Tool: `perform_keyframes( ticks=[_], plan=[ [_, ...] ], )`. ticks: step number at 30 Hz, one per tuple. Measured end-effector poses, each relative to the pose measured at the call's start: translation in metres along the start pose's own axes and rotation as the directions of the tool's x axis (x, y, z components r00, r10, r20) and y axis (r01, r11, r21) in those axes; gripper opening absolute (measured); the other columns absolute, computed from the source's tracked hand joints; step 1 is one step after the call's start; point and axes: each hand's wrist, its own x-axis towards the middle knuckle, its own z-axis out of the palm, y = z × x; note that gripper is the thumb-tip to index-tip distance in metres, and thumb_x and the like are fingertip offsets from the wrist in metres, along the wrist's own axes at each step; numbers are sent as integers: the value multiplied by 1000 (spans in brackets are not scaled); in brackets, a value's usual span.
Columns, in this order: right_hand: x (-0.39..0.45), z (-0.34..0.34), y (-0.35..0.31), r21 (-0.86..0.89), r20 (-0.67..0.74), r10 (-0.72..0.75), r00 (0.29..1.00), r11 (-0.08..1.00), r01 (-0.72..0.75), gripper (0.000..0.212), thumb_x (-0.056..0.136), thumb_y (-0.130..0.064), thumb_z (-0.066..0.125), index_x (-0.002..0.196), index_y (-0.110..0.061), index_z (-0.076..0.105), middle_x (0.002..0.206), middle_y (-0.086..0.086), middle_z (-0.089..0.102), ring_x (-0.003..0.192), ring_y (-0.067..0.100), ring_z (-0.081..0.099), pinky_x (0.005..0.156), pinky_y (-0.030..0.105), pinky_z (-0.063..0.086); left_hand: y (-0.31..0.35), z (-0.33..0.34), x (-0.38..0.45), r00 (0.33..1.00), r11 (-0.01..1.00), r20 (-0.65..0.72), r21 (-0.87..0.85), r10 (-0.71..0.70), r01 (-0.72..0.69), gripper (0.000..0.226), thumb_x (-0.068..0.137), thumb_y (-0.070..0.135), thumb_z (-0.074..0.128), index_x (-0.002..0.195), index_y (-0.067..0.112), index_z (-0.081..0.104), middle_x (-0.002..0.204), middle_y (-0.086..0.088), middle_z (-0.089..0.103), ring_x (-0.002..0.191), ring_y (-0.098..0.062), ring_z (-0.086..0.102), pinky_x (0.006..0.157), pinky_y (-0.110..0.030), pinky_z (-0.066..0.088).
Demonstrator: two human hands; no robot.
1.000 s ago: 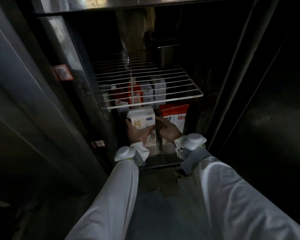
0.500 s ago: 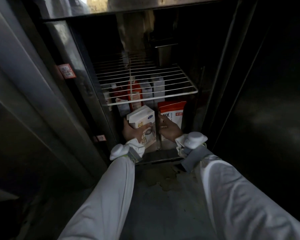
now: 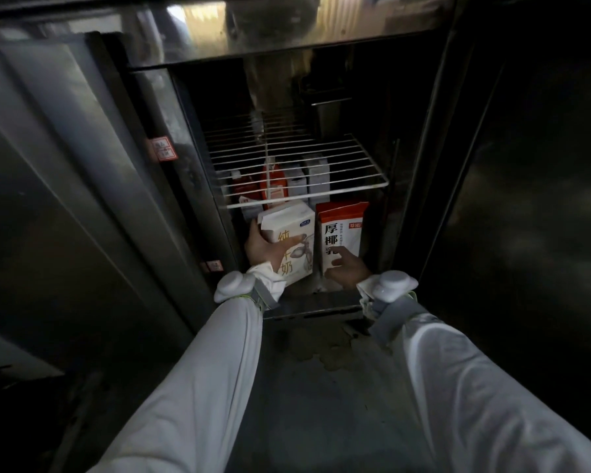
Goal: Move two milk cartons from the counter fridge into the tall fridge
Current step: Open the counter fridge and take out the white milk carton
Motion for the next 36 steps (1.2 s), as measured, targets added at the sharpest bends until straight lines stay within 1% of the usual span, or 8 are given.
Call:
perform_keyframes(
  ticks=[2,4,13,17,21,27,31,36],
  plan=[
    [-8,0,-2,49,15,28,999,998,-29,65,90,-4,61,148,-9,30,145,22,42,131,35,44,101,33,41,7,-4,-5,999,1000,38,10,9,-10,78,60,8,95,129,10,57,115,-6,70,101,-18,67,85,-31,55],
    [-19,0,-3,65,48,45,998,997,-48,68,90,-3,62,148,-7,27,146,23,39,134,36,41,109,36,34,12,-9,-10,996,1000,87,20,11,-13,77,59,8,96,126,12,58,112,-2,70,100,-16,68,87,-33,57],
    [-65,-7,-22,-75,81,-16,997,997,22,93,74,-12,82,147,-7,25,146,13,42,134,29,42,101,25,37,56,-44,-40,962,996,273,78,19,-42,75,57,8,96,122,17,61,115,-1,72,108,-18,69,96,-41,57],
    [-88,-17,-32,-90,106,-5,994,996,15,106,69,-23,86,150,-13,18,147,10,42,135,27,42,106,31,40,89,-63,-55,947,995,322,91,20,-51,72,57,11,96,121,16,63,113,-2,74,105,-18,71,93,-41,58],
    [-121,-30,-48,-17,165,-86,983,996,90,100,72,-15,84,149,-17,21,133,-5,48,122,12,45,90,16,40,127,-81,-74,937,993,350,102,15,-54,70,56,17,97,118,16,65,109,-1,76,102,-17,73,93,-45,59],
    [-164,-51,-77,198,311,-130,941,978,70,98,66,-22,88,143,-30,28,128,-5,61,117,17,59,91,35,55,191,-96,-114,921,982,388,157,39,-107,99,35,46,99,123,19,63,112,2,77,103,-16,74,92,-45,60],
    [-197,-71,-99,203,384,-186,904,972,114,63,70,-18,85,124,-24,54,117,-4,69,106,9,66,99,33,52,233,-102,-149,904,973,417,156,89,-167,87,43,37,98,121,17,63,111,0,76,102,-15,73,90,-42,60],
    [-225,-95,-117,263,356,-226,907,955,135,80,50,-32,95,122,-26,62,117,-1,71,112,20,66,101,48,49,280,-107,-179,907,971,389,103,160,-216,66,60,12,95,117,12,63,108,-3,76,97,-15,74,86,-37,61]
  ],
)
